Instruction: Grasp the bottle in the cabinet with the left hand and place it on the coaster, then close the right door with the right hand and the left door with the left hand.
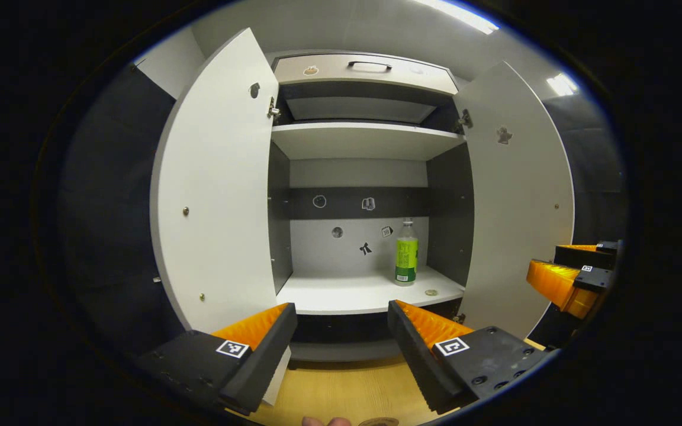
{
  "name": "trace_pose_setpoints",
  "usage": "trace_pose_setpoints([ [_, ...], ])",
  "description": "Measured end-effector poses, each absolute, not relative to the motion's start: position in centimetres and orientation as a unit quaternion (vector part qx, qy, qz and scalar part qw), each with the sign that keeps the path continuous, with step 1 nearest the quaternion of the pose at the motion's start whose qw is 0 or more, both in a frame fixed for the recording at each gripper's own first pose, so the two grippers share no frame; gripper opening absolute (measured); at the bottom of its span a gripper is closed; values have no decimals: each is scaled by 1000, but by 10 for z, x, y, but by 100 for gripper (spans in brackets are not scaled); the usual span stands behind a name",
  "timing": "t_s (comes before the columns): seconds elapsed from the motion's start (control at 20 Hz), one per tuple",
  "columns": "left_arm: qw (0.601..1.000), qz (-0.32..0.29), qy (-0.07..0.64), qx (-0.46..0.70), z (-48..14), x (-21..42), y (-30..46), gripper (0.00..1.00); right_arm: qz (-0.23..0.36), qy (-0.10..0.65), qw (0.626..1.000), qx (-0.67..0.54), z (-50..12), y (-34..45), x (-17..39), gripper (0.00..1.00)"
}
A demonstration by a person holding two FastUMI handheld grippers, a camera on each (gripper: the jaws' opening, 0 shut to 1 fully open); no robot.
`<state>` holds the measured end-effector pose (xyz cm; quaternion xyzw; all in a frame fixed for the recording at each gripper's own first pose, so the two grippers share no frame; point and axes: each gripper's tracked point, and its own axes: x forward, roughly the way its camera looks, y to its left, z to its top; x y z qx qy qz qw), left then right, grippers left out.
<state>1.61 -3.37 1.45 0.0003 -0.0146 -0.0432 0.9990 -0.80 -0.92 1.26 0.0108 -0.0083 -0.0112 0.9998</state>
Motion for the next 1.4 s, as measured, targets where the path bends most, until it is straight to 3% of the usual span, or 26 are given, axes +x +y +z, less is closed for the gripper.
trace_pose_setpoints([
  [0.6,994,-103,-27,-3,32,75,-110,98,-13,-26,999,15,34,-42,-37,98],
  [1.0,986,-160,-45,-21,54,173,-186,98,-62,-26,998,10,31,-104,-63,98],
  [1.05,986,-161,-44,-20,55,188,-193,98,-71,-28,997,9,31,-114,-66,94],
  [1.4,989,-150,-17,-6,41,287,-225,98,-134,-23,991,15,26,-169,-80,98],
])
